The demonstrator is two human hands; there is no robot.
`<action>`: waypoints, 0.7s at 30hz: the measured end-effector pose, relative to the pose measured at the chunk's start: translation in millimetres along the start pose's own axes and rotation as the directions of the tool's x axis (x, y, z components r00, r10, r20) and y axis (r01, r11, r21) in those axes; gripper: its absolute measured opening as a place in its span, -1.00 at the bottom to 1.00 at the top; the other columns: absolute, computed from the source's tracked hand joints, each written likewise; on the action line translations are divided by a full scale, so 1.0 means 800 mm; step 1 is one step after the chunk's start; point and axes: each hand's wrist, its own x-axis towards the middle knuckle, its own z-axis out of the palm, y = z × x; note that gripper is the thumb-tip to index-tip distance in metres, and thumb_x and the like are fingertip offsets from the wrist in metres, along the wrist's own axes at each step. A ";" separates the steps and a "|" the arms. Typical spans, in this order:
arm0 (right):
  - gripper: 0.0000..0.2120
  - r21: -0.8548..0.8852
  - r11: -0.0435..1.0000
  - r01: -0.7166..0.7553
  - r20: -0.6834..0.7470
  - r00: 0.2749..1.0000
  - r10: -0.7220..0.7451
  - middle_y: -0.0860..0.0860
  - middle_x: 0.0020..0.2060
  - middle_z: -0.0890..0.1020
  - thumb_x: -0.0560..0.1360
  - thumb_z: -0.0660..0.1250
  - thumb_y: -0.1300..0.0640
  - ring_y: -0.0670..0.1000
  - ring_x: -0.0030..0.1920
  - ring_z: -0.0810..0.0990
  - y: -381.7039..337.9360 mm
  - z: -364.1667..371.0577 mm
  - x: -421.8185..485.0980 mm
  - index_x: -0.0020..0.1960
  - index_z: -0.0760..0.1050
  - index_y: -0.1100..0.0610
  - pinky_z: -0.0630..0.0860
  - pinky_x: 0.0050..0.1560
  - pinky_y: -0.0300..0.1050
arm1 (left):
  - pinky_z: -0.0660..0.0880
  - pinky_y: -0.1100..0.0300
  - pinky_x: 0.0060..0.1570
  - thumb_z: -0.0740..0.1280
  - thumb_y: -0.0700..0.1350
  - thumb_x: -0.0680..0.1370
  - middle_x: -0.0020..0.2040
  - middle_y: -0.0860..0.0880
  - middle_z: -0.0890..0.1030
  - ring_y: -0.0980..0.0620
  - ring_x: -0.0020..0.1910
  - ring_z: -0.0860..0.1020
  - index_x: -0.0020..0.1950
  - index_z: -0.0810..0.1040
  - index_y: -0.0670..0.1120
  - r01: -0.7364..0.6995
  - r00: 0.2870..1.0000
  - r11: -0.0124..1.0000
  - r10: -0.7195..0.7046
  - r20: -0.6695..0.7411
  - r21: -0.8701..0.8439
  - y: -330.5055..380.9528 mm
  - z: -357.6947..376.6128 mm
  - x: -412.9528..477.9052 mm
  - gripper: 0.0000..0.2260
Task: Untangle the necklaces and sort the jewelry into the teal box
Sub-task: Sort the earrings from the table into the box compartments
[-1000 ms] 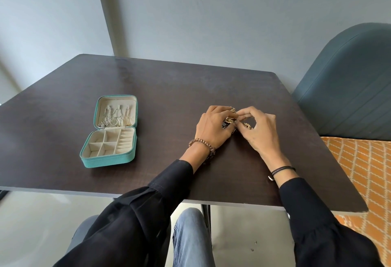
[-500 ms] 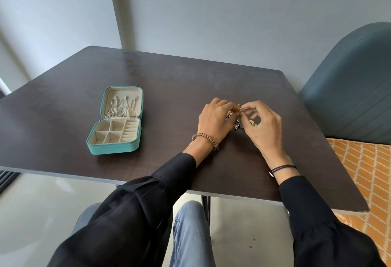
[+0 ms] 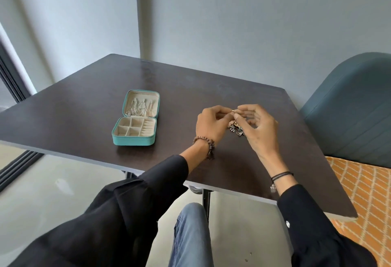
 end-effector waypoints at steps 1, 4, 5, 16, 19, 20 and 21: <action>-0.82 0.054 0.998 -0.014 0.004 1.000 0.014 -0.05 -0.07 0.75 0.49 0.53 0.17 -0.09 -0.02 0.73 -0.006 0.001 -0.005 0.07 0.63 0.09 0.63 0.02 -0.18 | 0.57 0.29 -0.19 0.46 -0.11 0.48 -0.22 0.04 0.72 0.23 -0.28 0.64 -0.07 0.72 -0.07 0.044 0.999 0.995 -0.044 0.003 -0.088 0.003 -0.006 -0.007 -0.92; -0.80 0.169 0.985 -0.027 0.015 1.000 0.025 0.01 -0.09 0.76 0.45 0.58 0.18 0.01 -0.03 0.75 -0.024 0.005 -0.014 0.05 0.64 0.11 0.65 0.03 -0.07 | 0.58 0.26 -0.17 0.47 -0.14 0.47 -0.22 0.00 0.73 0.14 -0.27 0.67 -0.10 0.73 -0.09 0.111 0.994 0.975 -0.105 0.040 -0.193 0.006 -0.027 -0.023 -0.93; -0.81 0.188 0.982 -0.033 0.018 0.999 0.030 0.02 -0.10 0.76 0.44 0.58 0.17 0.04 -0.04 0.75 -0.030 0.006 -0.015 0.03 0.65 0.10 0.66 0.04 -0.01 | 0.60 0.21 -0.13 0.47 -0.11 0.47 -0.22 0.01 0.73 0.08 -0.22 0.69 -0.11 0.73 -0.08 0.122 0.992 0.974 -0.113 0.057 -0.189 0.007 -0.034 -0.025 -0.93; -0.87 0.218 0.972 -0.082 0.175 0.984 0.044 0.02 -0.14 0.76 0.42 0.60 0.13 0.06 -0.08 0.74 -0.078 0.029 -0.026 -0.08 0.69 0.11 0.66 0.08 0.14 | 0.57 0.30 -0.14 0.47 0.04 0.50 -0.22 0.08 0.71 0.22 -0.23 0.64 -0.06 0.71 -0.04 -0.048 0.991 0.989 0.029 0.134 0.143 0.024 -0.108 -0.052 -0.84; -0.87 0.177 0.983 -0.049 0.219 0.976 0.009 0.01 -0.14 0.76 0.41 0.60 0.13 0.05 -0.07 0.74 -0.089 0.036 -0.031 -0.08 0.70 0.10 0.66 0.10 0.12 | 0.57 0.37 -0.17 0.49 0.03 0.48 -0.22 0.10 0.70 0.23 -0.24 0.64 -0.04 0.70 -0.03 -0.150 0.989 0.952 0.142 0.051 0.267 0.029 -0.121 -0.059 -0.84; -0.86 0.181 0.982 -0.043 0.219 0.976 0.002 0.01 -0.13 0.76 0.40 0.61 0.13 0.06 -0.08 0.75 -0.092 0.038 -0.032 -0.08 0.70 0.10 0.66 0.10 0.12 | 0.56 0.38 -0.18 0.50 0.02 0.48 -0.23 0.10 0.70 0.22 -0.26 0.64 -0.06 0.70 -0.04 -0.173 0.985 0.943 0.170 0.034 0.284 0.030 -0.124 -0.061 -0.85; -0.84 0.194 0.980 -0.044 0.219 0.976 0.001 0.02 -0.13 0.76 0.39 0.61 0.14 0.06 -0.07 0.75 -0.096 0.039 -0.033 -0.07 0.70 0.10 0.66 0.10 0.11 | 0.56 0.36 -0.19 0.50 0.00 0.48 -0.25 0.09 0.70 0.21 -0.27 0.64 -0.08 0.70 -0.05 -0.188 0.982 0.939 0.189 0.026 0.287 0.030 -0.127 -0.065 -0.87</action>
